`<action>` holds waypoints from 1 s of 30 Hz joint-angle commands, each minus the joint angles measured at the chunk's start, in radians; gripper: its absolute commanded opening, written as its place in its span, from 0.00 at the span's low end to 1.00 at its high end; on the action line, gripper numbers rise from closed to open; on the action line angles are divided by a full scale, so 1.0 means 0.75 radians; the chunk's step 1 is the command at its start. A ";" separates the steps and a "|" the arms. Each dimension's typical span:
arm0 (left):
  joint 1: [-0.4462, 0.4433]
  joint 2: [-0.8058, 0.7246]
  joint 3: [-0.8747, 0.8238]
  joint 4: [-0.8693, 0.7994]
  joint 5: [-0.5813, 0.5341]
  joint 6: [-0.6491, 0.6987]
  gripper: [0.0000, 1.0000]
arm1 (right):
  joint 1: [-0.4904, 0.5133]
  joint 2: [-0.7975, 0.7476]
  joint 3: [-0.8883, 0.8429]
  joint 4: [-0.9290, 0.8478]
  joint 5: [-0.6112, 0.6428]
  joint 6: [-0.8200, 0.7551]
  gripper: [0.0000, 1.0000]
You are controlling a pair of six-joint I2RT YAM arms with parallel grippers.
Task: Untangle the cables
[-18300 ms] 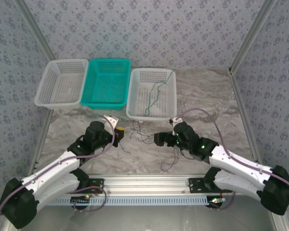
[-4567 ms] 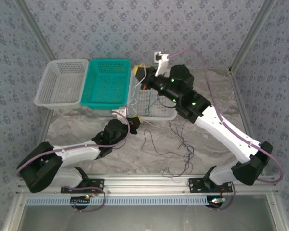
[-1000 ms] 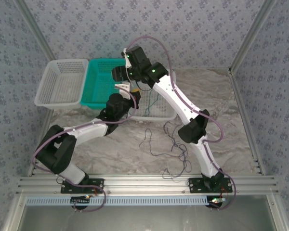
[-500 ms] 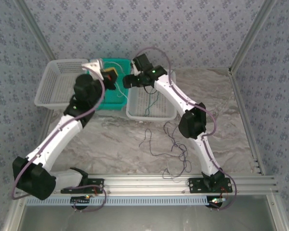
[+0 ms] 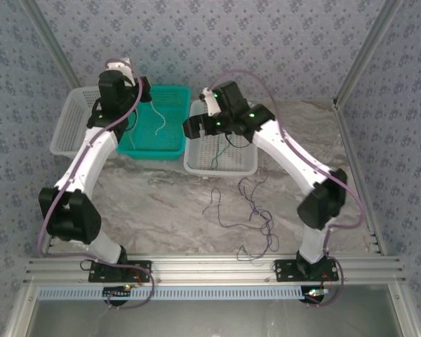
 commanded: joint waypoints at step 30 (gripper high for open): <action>-0.515 -1.028 -1.039 -0.495 -0.233 -0.646 0.76 | 0.022 -1.051 -1.261 0.085 0.608 0.517 1.00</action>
